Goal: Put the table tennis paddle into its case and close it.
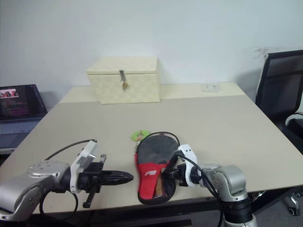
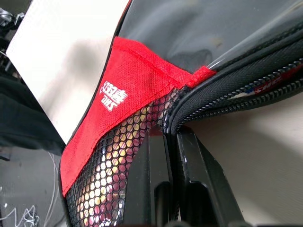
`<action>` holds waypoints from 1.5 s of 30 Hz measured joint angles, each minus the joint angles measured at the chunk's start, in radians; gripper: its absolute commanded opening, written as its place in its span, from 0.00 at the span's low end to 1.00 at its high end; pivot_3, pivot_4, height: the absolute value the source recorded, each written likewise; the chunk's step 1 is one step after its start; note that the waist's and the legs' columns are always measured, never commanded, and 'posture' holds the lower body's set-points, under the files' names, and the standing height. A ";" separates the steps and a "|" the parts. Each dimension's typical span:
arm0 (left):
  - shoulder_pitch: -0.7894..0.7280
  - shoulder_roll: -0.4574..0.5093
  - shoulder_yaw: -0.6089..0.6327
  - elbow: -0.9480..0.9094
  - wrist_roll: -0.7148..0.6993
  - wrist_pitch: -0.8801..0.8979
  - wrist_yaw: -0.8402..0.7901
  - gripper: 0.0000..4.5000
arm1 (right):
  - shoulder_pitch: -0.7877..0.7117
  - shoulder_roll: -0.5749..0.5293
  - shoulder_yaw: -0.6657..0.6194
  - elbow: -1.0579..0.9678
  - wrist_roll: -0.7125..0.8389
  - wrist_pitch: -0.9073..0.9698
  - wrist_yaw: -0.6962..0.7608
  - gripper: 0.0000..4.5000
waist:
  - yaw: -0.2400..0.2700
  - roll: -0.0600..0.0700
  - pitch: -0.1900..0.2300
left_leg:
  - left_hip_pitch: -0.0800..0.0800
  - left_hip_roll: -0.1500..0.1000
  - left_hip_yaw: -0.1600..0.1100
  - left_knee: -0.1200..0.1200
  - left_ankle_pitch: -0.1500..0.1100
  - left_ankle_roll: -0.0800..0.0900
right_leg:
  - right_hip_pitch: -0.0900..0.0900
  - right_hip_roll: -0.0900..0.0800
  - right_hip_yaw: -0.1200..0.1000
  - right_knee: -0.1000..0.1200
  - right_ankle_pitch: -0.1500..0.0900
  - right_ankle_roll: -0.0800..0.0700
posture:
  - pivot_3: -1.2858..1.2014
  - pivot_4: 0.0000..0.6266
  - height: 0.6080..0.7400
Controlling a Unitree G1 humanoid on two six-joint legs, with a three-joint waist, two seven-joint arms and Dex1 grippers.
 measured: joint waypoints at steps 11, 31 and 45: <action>0.004 0.003 0.000 0.000 0.001 -0.003 0.001 0.00 | 0.018 0.079 -0.025 0.006 0.002 0.001 -0.085 0.01 | -0.001 0.000 0.000 | -0.001 0.001 0.004 0.000 0.000 0.000 | -0.003 0.000 0.003 0.000 0.000 0.000 | 0.52 0.24 1.00; -0.037 -0.025 0.025 0.095 0.033 -0.039 0.162 0.00 | -0.103 -0.242 0.080 -0.155 0.144 -0.195 0.129 0.99 | 0.001 -0.002 0.001 | -0.002 0.000 0.004 0.000 0.000 0.000 | -0.004 0.001 0.003 0.000 0.000 0.001 | 0.52 0.24 1.00; -0.345 -0.208 -0.052 0.557 0.395 -0.205 0.522 0.84 | -0.220 -0.061 0.191 0.235 -0.059 -0.470 0.017 1.00 | 0.015 -0.005 0.000 | -0.012 -0.002 -0.001 0.003 0.000 0.000 | -0.009 -0.005 -0.003 0.000 0.004 -0.001 | 0.52 0.24 1.00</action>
